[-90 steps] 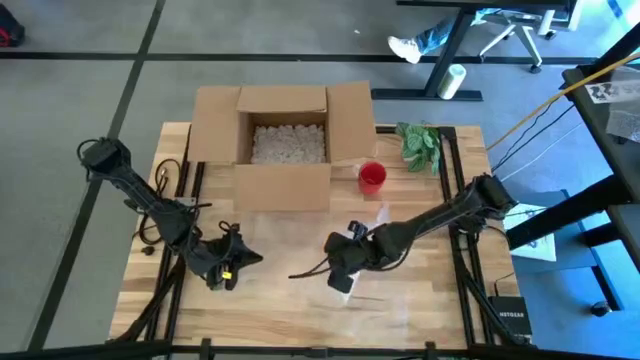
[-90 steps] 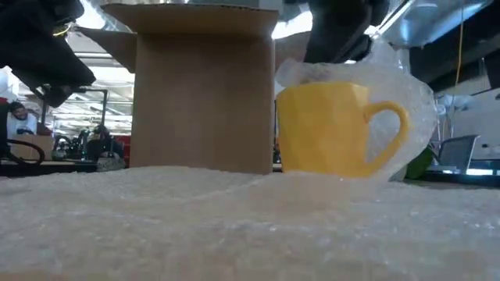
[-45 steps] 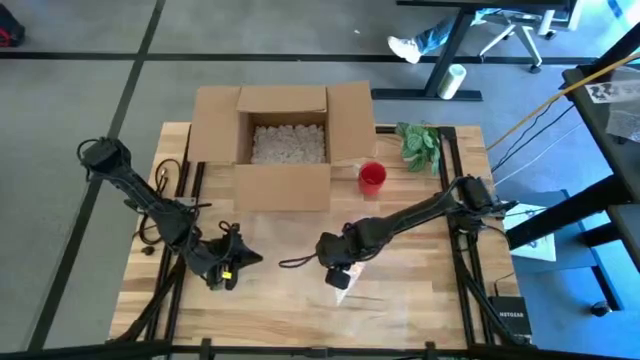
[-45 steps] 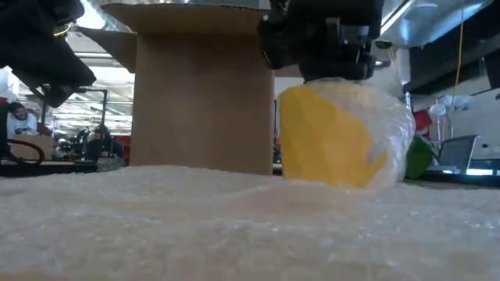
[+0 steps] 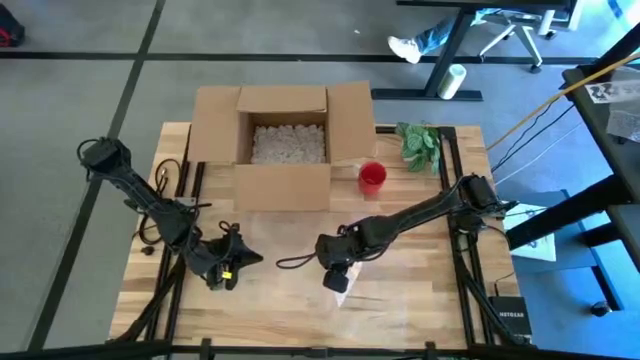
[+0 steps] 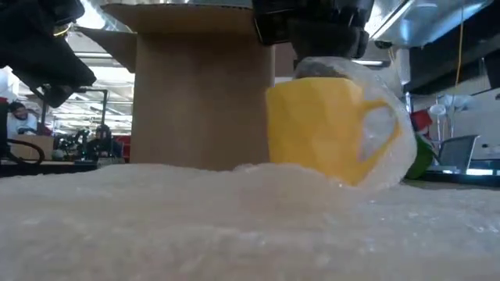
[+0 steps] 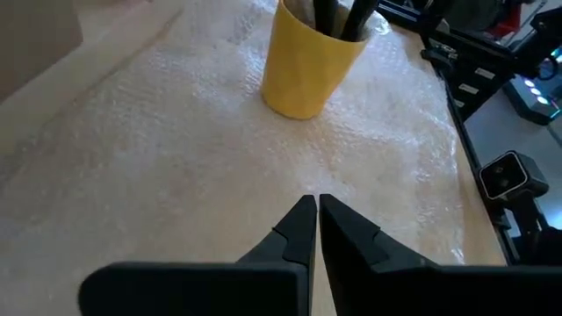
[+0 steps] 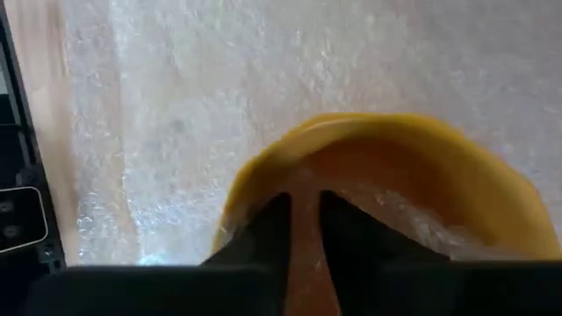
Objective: Wrap mug
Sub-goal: Wrap the yellow mug with bubble wrap
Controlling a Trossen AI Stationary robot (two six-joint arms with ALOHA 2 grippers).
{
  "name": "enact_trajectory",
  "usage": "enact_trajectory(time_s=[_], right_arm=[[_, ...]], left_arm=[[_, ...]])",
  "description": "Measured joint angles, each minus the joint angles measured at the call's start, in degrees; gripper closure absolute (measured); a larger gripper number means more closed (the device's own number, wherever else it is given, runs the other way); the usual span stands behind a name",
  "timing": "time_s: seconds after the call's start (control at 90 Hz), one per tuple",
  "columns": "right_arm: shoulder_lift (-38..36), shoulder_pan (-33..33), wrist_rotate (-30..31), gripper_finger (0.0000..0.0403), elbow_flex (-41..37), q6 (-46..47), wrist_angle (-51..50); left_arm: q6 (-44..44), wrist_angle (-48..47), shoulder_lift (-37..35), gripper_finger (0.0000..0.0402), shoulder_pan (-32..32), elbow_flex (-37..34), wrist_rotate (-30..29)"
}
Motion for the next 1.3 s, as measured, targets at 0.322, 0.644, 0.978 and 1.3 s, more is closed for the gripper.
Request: enact_trajectory(time_s=[0.322,0.644,0.978,1.3], right_arm=[[-0.76,0.0,0.02,0.0287,0.29,-0.21,-0.85],[-0.76,0.02,0.0,0.0318,0.31,-1.51,-0.63],[-0.77,0.07,0.02,0.0353,8.59,-3.7,-6.52],[-0.76,0.07,0.13,0.0396,10.42,-2.96,-12.41]], left_arm=[[-0.08,3.81,-0.01,0.0402,1.46,0.0,0.04],[0.97,9.99,5.86,0.0402,9.33,0.02,11.41],[8.28,22.46,12.52,0.0402,15.23,0.02,18.58],[14.12,26.14,15.72,0.0402,16.0,3.81,21.66]])
